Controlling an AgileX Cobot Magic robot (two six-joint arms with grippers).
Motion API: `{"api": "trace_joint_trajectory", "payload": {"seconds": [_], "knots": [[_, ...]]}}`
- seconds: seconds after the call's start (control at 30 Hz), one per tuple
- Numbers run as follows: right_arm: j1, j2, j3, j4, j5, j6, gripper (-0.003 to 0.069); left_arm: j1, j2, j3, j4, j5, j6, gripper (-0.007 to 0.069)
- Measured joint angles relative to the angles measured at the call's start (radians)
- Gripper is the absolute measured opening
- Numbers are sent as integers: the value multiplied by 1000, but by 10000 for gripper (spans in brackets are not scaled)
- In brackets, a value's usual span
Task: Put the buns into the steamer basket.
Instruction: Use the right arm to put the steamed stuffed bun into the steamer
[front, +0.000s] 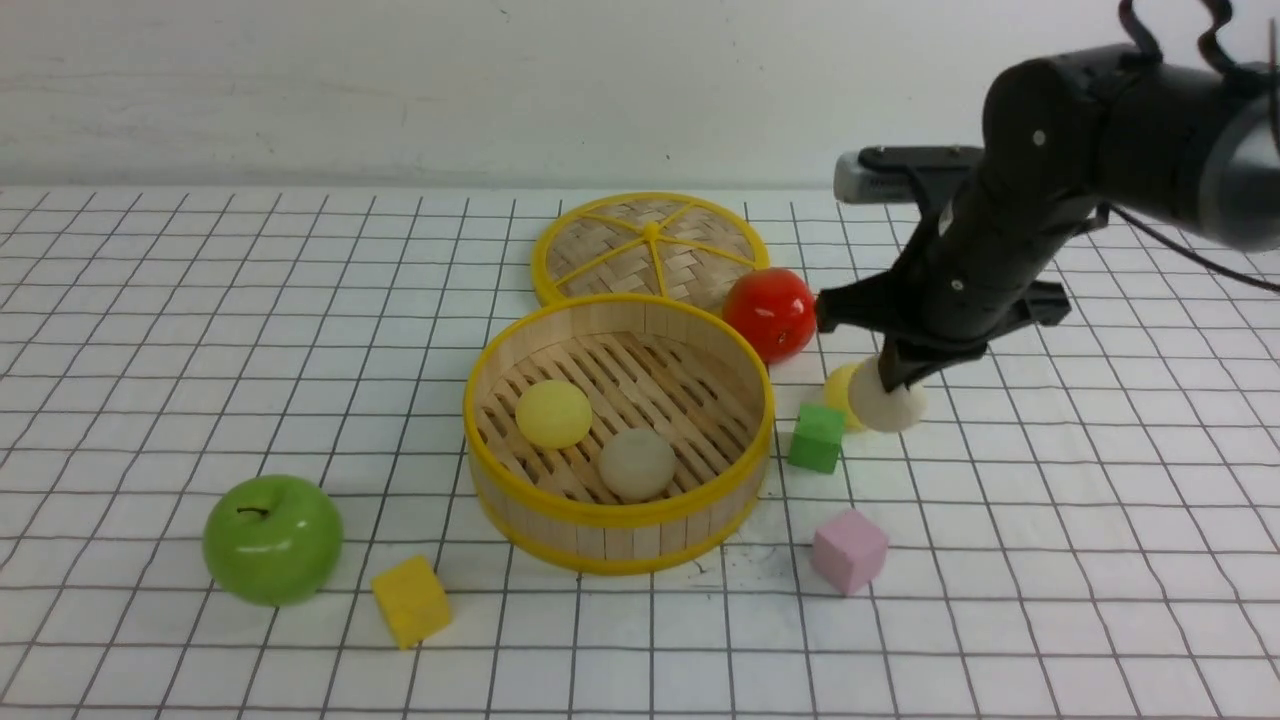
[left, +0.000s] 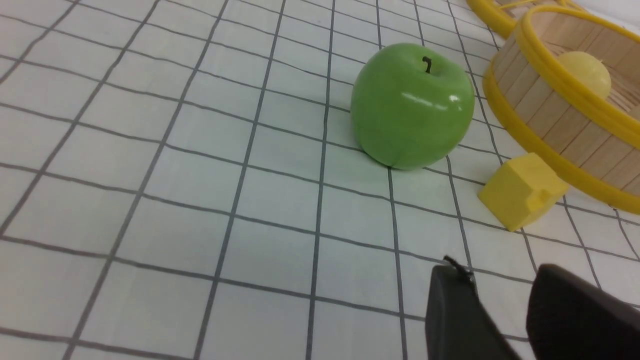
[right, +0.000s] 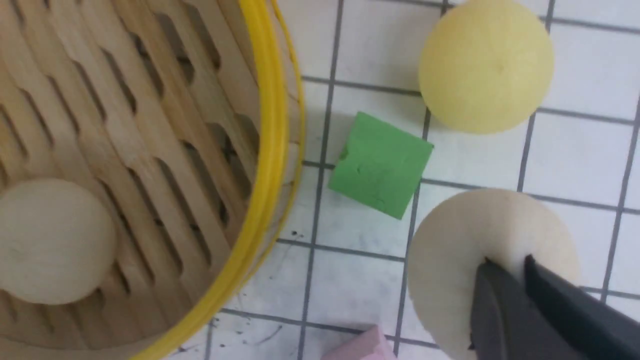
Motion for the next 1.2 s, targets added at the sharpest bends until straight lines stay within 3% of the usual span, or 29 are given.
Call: {"api": "trace_joint_trajectory", "payload": {"seconds": [0.13,0.27,0.43,0.8,0.9,1.2], "knots": [[0,-6,-42,84,-22,-29,3,0,0,0,0,0,0,223],[13,-3,-47,257,-119,-154,3,0,0,0,0,0,0,228],[55,31,-51,385,-247,-300,3,0,0,0,0,0,0,228],[87,207,-51,411,-325,-359,37,0,0,0,0,0,0,237],[88,216,-51,399,-328,-359,70,0,0,0,0,0,0,237],[85,148,-51,267,-266,-359,359,0,0,0,0,0,0,237]]}}
